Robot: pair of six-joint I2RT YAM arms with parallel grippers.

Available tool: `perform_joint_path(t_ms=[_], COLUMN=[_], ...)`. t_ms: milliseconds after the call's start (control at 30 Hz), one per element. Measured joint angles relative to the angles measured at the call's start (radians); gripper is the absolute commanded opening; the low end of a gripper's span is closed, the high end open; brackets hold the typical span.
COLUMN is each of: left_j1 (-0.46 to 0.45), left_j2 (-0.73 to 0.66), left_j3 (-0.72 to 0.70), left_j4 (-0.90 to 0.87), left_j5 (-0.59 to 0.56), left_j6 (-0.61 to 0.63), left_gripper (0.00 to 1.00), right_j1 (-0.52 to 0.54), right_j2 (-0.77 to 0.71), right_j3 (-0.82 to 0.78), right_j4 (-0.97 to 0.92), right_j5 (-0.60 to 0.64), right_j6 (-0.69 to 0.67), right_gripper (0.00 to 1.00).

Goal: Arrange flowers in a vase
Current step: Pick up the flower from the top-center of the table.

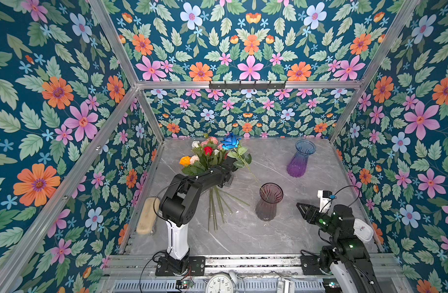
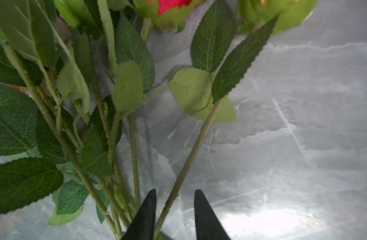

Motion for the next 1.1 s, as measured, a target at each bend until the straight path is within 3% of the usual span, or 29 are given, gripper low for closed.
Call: perform_joint_path(t_ms=[233, 500, 1100], left_j1=[0.013, 0.024, 0.032], left_j2=[0.019, 0.021, -0.22], left_j3=[-0.003, -0.01, -0.002], left_j4=[0.002, 0.013, 0.049], left_j5=[0.001, 0.026, 0.275], left_j6=[0.014, 0.018, -0.059], left_gripper=[0.28, 0.0, 0.0], right_j1=[0.0, 0.0, 0.0], right_j2=[0.0, 0.001, 0.005], right_j3=[0.0, 0.0, 0.0], right_j4=[0.0, 0.0, -0.001], right_j5=[0.0, 0.0, 0.0], right_j6=[0.0, 0.001, 0.002], right_gripper=[0.43, 0.43, 0.43])
